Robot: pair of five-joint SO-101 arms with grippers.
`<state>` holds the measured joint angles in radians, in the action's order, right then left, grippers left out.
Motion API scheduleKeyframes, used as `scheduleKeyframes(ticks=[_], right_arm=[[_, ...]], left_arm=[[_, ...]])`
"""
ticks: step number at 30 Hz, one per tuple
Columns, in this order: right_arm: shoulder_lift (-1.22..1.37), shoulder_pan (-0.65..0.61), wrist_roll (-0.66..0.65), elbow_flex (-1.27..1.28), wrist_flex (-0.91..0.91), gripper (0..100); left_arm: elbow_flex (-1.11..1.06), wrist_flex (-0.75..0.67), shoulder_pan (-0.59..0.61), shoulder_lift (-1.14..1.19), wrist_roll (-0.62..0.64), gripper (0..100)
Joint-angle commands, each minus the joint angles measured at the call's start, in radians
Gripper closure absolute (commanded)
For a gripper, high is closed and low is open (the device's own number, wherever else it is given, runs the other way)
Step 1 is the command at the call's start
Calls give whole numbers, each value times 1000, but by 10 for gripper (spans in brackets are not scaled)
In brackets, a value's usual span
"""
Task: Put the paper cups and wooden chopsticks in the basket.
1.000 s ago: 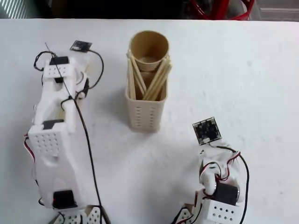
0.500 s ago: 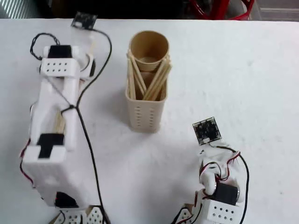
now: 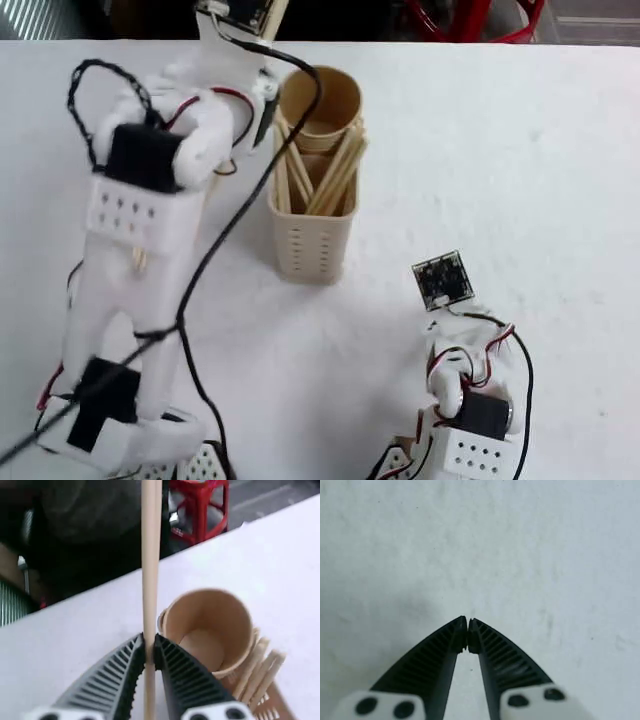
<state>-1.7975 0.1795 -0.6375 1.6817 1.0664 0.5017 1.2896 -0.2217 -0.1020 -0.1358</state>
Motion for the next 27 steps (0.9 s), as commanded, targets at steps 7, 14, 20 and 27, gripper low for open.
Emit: scheduleKeyframes(ticks=[7,14,20,27], right_arm=[[-13,-5,0,9,-1,981],[-13,-5,0,9,-1,981],[-13,-5,0,9,-1,981],[-13,-5,0,9,-1,981]], left_arm=[[196,-161,-174,-51,14,976],[196,-190,-254,-50,12,973],[129,-236,-277,-30,6,973],[11,-338,-274,-5,5,973]])
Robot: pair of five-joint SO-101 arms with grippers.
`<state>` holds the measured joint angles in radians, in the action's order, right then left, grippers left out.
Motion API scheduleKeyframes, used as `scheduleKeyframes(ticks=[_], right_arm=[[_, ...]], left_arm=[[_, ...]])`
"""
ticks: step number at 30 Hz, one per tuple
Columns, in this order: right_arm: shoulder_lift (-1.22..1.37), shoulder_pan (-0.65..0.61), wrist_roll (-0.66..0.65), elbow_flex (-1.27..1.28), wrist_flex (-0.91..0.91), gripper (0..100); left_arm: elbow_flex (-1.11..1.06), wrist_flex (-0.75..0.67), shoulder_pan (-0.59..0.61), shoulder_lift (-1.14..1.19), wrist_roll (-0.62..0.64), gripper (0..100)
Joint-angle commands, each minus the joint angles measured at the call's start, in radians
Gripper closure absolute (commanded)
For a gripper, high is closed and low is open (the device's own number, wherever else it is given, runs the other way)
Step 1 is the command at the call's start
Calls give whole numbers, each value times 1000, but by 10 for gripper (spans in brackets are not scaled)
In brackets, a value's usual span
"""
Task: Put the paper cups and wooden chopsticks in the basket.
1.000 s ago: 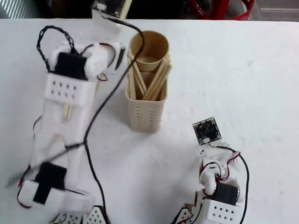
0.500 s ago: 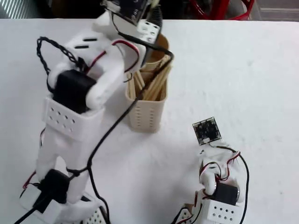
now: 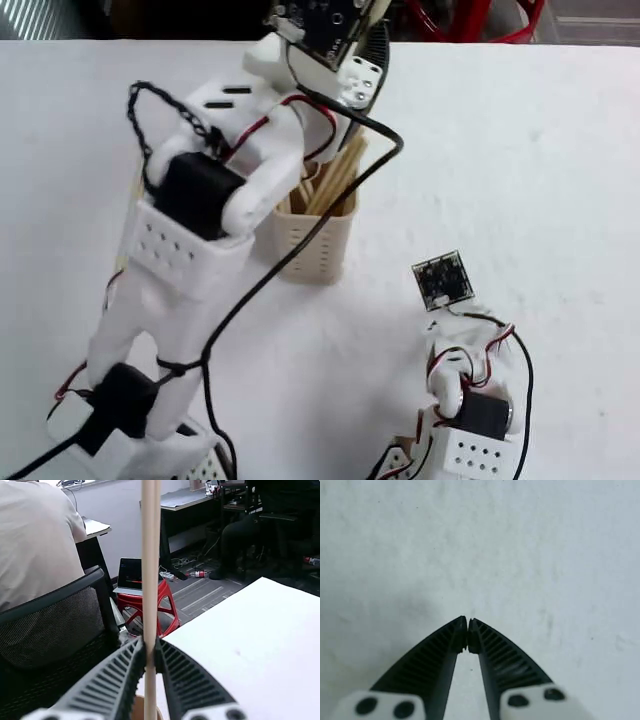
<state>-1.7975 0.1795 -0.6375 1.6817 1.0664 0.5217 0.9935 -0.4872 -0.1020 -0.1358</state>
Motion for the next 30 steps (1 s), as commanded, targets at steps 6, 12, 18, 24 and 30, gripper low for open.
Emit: scheduleKeyframes(ticks=[6,12,18,24,30], right_arm=[[-13,-5,0,9,-1,981],[-13,-1,0,9,-1,981],[-13,-1,0,9,-1,981],[-13,-1,0,9,-1,981],[-13,-1,0,9,-1,981]], left_arm=[[-17,-37,-7,-12,6,973],[-20,-8,-7,-10,12,972],[-12,0,-5,-12,9,951],[-11,35,-5,-12,8,910],[-11,34,-5,-12,6,913]])
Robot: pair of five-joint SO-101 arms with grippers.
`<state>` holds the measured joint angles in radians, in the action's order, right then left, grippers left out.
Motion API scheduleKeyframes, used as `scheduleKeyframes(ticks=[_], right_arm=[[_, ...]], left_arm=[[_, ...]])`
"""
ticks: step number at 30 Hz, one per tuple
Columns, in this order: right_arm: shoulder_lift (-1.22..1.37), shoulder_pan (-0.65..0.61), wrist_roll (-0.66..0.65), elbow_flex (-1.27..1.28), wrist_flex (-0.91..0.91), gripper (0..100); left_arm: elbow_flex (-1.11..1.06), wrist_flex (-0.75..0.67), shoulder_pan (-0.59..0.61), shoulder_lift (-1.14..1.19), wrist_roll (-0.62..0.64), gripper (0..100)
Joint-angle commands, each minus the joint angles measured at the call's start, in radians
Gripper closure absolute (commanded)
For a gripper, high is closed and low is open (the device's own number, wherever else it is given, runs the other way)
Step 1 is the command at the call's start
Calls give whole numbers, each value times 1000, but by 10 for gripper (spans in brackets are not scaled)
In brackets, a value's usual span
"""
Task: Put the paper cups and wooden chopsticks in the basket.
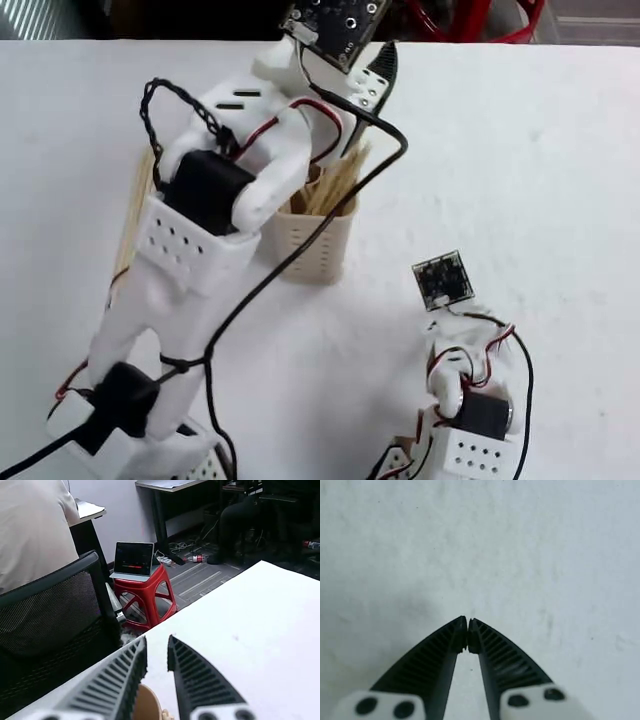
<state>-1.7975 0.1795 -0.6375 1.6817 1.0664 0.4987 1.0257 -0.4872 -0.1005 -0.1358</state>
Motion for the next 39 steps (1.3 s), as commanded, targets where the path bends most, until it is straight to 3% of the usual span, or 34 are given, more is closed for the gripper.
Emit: scheduleKeyframes(ticks=[1,5,9,12,16,19,23,26,31,39], right_arm=[[-13,-1,0,9,-1,981],[-13,-4,0,9,-1,981],[-12,-5,0,9,-1,981],[-12,-5,0,9,-1,981],[-8,-1,0,9,-1,981],[-8,-1,0,9,-1,981],[-8,1,0,9,-1,981],[-8,1,0,9,-1,981],[-8,-4,0,9,-1,981],[-8,-5,0,9,-1,981]], left_arm=[[12,2,-5,-13,6,913],[26,3,61,-28,5,914],[29,41,280,-67,12,914],[-6,147,470,-71,12,914],[-252,180,668,-67,6,910],[-565,48,736,-67,-8,910],[-967,-298,763,-67,-104,909],[-1137,-493,774,-62,-124,885],[-1069,-494,839,119,-155,850],[-772,-279,843,403,-163,850]])
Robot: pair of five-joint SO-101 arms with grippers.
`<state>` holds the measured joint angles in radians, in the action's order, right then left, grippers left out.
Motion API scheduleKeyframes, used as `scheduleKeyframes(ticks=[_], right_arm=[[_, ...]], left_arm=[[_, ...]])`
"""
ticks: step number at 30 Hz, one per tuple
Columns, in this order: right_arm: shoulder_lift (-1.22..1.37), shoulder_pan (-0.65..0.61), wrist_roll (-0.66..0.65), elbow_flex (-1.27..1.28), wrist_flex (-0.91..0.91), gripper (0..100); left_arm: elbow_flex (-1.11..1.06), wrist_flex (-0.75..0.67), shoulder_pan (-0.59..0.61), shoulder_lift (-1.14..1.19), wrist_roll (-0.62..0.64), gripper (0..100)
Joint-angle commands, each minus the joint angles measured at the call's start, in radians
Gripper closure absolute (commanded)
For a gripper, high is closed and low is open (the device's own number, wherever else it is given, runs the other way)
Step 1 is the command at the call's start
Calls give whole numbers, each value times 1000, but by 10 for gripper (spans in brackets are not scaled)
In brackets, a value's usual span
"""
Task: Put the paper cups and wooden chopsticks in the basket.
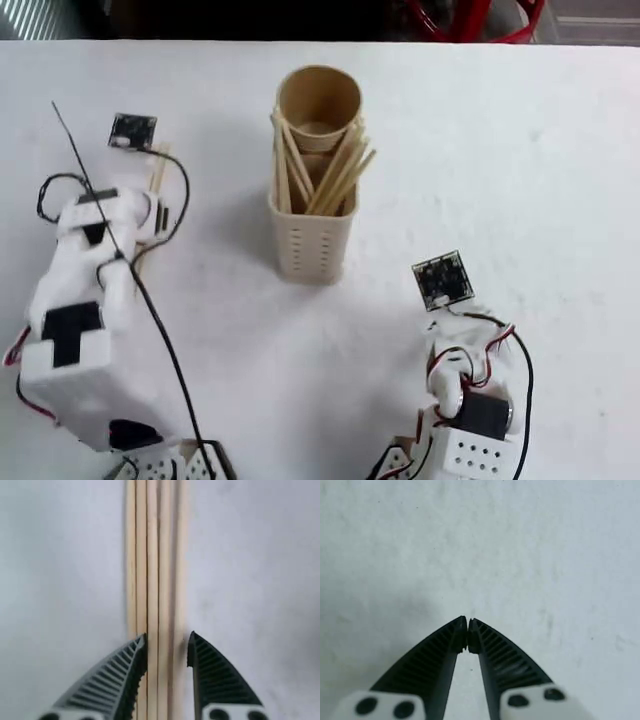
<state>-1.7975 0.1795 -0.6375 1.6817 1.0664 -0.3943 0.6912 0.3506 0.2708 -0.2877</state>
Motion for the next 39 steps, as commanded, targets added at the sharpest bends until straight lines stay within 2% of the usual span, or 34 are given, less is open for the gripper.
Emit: scheduleKeyframes(ticks=[1,11,16,29,32,39], right_arm=[[-8,-5,0,9,-1,981],[-8,-5,0,9,-1,981],[-8,-5,0,9,-1,981],[-8,-5,0,9,-1,981],[-8,-5,0,9,-1,981],[-7,-5,0,9,-1,981]], left_arm=[[135,63,5,44,-11,850],[138,66,4,53,-11,853],[138,69,-7,53,-32,910],[138,89,-25,53,-58,913],[140,114,-41,53,-98,913],[155,138,-36,59,-63,910]])
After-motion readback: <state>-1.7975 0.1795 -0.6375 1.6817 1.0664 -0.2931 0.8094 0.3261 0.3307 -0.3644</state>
